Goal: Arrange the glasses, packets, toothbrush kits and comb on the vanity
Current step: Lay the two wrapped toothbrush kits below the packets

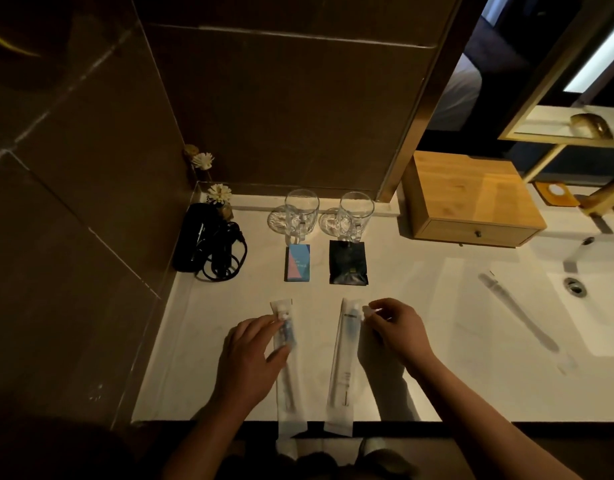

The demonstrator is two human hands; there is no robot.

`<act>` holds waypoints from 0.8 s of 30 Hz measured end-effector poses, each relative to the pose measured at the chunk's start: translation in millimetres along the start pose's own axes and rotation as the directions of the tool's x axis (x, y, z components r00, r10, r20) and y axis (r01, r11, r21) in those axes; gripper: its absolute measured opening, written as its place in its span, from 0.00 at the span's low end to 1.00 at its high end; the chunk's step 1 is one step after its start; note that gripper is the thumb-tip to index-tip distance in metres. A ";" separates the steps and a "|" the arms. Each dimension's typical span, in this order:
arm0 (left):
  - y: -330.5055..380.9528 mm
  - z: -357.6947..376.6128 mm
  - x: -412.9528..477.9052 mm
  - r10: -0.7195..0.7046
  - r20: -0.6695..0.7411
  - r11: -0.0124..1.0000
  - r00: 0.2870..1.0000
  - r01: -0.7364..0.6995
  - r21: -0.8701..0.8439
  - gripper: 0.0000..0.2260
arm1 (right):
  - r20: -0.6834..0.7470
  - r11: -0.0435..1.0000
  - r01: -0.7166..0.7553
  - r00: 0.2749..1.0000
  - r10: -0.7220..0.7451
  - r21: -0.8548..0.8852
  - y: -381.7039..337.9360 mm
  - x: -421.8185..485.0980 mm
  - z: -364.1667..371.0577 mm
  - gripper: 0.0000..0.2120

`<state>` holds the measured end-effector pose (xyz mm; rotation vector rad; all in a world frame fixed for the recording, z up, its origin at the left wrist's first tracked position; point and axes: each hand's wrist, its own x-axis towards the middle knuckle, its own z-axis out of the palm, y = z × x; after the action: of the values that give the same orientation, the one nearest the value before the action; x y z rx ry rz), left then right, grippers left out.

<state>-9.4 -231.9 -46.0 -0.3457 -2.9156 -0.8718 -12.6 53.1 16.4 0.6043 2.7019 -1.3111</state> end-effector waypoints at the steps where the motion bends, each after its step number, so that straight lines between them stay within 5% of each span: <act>1: 0.0 0.5 -1.3 0.005 0.004 1.000 1.000 -0.005 0.000 0.23 | 0.025 0.997 0.034 0.999 -0.032 -0.071 -2.1 -5.3 3.0 0.13; 6: 2.3 0.3 2.3 0.019 0.017 1.000 1.000 -0.020 0.023 0.25 | 0.072 0.953 0.161 0.987 -0.147 -0.257 -9.7 -17.9 21.6 0.17; 12: -1.7 -6.0 4.2 0.021 0.079 1.000 0.997 -0.021 -0.006 0.25 | -0.054 0.932 0.214 0.969 -0.240 -0.294 -4.1 -31.2 19.9 0.17; 17: -0.6 -5.2 2.7 0.078 0.138 0.992 0.987 -0.090 0.084 0.28 | 0.069 0.821 0.351 0.931 -0.360 -0.450 -1.2 -49.0 39.6 0.27; 24: 6.8 -5.1 6.0 0.060 0.136 0.988 0.989 -0.078 0.132 0.28 | 0.018 0.773 0.369 0.907 -0.421 -0.515 0.2 -40.2 42.5 0.26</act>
<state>-13.5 -228.0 -37.2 -0.5084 -3.0421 -0.6586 20.1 7.9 -1.0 0.0360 3.1841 -0.5461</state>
